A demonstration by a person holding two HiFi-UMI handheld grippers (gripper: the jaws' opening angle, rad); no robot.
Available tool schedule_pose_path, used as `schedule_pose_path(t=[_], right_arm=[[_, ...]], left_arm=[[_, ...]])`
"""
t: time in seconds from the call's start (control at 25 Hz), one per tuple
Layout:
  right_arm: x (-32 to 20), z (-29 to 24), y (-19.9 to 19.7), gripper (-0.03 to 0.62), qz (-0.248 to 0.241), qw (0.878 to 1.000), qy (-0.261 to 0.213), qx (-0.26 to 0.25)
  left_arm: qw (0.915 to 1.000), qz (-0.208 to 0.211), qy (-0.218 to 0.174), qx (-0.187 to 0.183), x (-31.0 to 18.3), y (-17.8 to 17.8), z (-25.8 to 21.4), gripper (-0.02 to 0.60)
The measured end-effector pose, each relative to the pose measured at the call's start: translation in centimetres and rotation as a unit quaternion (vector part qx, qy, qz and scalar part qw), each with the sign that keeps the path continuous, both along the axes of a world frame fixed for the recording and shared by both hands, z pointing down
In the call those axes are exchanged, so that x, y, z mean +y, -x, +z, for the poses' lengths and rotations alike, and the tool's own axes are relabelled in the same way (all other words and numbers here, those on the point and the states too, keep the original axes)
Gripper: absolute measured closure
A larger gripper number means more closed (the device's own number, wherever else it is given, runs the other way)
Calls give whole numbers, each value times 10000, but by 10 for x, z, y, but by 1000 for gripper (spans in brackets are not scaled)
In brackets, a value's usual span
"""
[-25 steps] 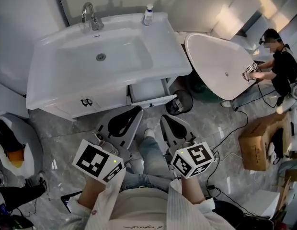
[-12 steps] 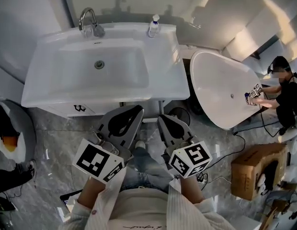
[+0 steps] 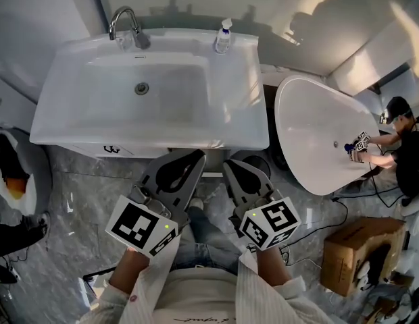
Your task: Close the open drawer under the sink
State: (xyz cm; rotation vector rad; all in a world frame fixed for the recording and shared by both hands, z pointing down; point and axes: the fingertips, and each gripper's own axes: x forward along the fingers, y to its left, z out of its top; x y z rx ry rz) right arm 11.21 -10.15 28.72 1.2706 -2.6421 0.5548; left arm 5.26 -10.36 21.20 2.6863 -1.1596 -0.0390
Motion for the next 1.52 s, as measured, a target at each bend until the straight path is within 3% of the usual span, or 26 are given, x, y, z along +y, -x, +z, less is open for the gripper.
schedule_pose_path(t=[0.72, 1.28, 1.52], right_arm=[[7, 39, 3, 583, 285, 9990, 325, -67], [9, 134, 2, 583, 509, 9962, 699, 118], [3, 180, 1, 583, 670, 9951, 704, 188]], left_arm=[[9990, 273, 353, -103, -3, -13, 47, 557], [9957, 261, 865, -184, -8, -17, 155, 557], [9939, 171, 990, -463, -10, -16, 208, 557]])
